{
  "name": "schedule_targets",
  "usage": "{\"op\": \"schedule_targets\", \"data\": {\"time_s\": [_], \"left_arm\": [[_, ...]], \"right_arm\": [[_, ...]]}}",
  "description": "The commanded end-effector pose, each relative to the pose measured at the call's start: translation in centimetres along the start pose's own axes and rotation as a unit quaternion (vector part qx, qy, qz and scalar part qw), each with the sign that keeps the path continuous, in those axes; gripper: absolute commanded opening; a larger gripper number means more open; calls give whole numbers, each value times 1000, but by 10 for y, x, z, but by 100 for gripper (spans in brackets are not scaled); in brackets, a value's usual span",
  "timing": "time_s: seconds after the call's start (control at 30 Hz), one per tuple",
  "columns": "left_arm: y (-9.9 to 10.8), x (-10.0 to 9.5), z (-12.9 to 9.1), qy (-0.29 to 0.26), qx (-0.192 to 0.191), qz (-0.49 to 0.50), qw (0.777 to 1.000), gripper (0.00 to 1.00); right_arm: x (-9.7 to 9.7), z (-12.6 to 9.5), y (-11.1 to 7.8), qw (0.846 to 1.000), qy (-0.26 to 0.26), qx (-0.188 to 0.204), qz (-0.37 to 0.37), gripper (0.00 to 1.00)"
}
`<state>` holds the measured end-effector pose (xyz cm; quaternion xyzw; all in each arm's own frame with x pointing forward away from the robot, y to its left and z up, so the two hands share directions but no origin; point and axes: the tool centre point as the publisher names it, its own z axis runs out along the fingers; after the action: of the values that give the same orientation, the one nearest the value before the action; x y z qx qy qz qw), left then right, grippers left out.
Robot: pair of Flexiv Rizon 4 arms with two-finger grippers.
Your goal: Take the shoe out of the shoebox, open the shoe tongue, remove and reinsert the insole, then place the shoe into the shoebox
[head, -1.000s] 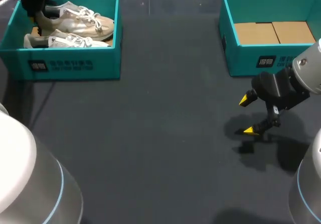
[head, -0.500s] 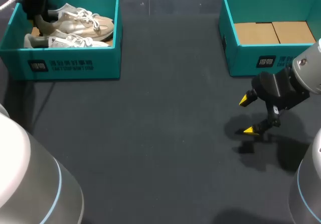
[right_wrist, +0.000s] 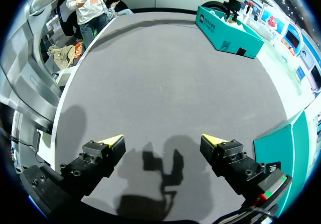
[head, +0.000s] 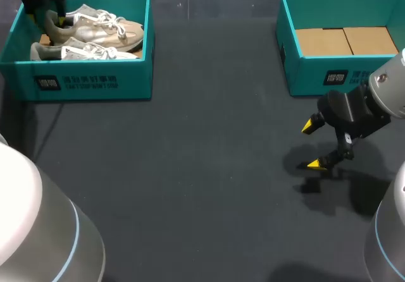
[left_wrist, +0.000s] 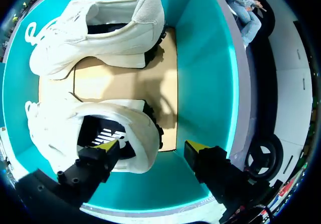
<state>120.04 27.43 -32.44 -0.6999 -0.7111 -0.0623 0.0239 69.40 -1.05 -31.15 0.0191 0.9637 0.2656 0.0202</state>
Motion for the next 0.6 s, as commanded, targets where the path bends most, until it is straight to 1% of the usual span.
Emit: {"op": "schedule_targets", "data": {"time_s": [0.03, 0.13, 0.27, 0.37, 0.47, 0.5, 0.53, 0.57, 0.6], "left_arm": [[-24, 8, -36, -12, -12, 4, 1000, 100], [-35, 9, -52, -24, -6, 1, 1000, 100], [-59, 8, -71, -31, -5, 8, 999, 100], [-78, 4, -80, -31, -1, 7, 1000, 100], [-92, 2, -87, -28, 3, -4, 1000, 100], [-96, 2, -89, -26, 11, -17, 999, 100], [-99, 2, -92, -12, -11, -34, 999, 100], [-102, 3, -94, 7, -56, -53, 997, 100], [-102, 3, -94, 7, -56, -53, 997, 100]], "right_arm": [[1, 0, 0, 1000, -1, 1, 0, 100], [1, 0, 0, 1000, -1, 1, 0, 100], [1, 0, 0, 1000, -1, 1, 0, 100], [1, 0, 0, 1000, -1, 1, 0, 100], [1, 0, 0, 1000, -1, 1, 0, 100], [1, 0, 0, 1000, -1, 1, 0, 100], [1, 0, 0, 1000, -1, 1, 0, 100], [1, 0, 0, 1000, -1, 1, 0, 100], [1, 0, 0, 1000, -1, 1, 0, 100]]}}
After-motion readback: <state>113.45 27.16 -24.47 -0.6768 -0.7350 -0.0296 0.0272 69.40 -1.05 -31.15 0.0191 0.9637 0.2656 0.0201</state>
